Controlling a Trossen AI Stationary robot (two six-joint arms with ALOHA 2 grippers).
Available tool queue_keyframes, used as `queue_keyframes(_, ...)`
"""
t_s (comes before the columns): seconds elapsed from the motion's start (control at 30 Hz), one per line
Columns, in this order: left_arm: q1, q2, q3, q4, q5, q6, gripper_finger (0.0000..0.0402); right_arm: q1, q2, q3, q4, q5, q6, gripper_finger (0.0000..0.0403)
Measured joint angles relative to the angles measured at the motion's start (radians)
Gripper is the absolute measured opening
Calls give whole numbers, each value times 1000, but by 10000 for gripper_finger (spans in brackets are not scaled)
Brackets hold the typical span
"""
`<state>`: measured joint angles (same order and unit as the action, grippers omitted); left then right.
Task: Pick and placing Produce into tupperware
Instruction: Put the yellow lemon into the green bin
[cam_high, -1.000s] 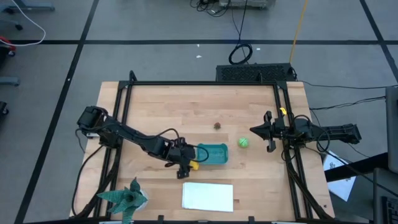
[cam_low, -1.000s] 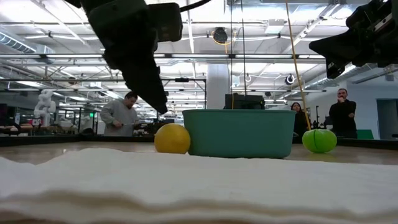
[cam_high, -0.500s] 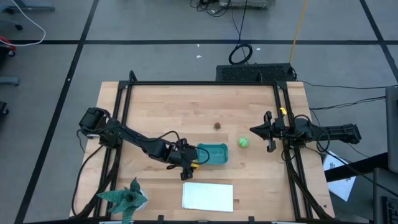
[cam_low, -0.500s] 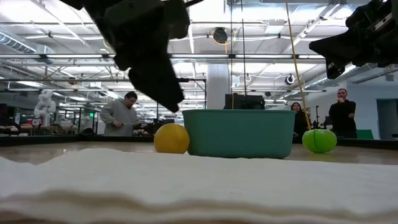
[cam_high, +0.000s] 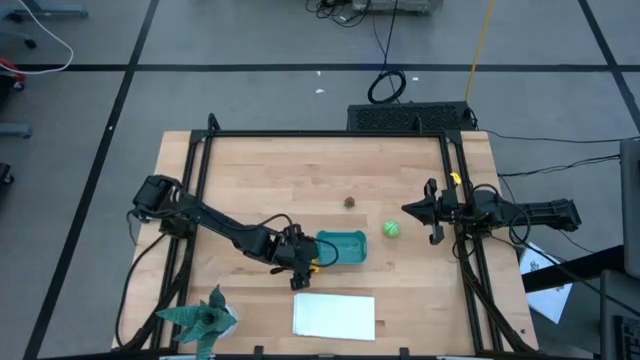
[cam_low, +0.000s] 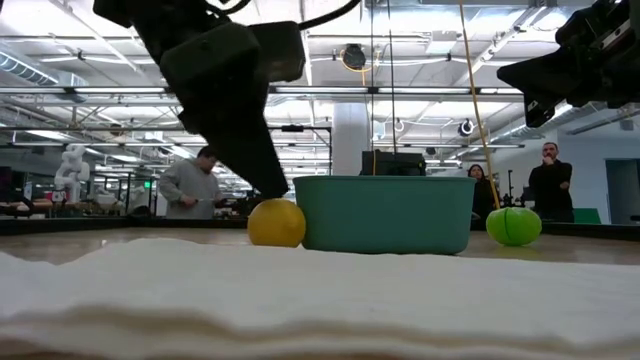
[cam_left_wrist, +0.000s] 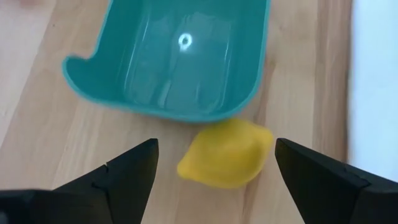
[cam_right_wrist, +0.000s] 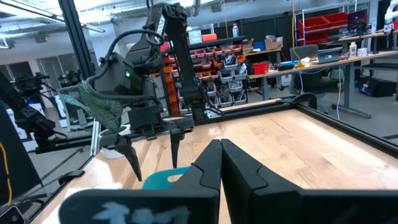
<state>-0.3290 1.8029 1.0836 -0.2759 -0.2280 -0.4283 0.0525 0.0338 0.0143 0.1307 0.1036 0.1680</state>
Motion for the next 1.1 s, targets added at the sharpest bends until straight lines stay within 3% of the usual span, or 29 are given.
queue_keyframes(0.73, 1, 93, -1, 38, 44, 43, 327, 0, 7, 0, 1, 0, 3, 0)
queue_keyframes(1.1, 3, 112, 0, 75, 52, 92, 297, 0, 24, 0, 18, 0, 3, 0)
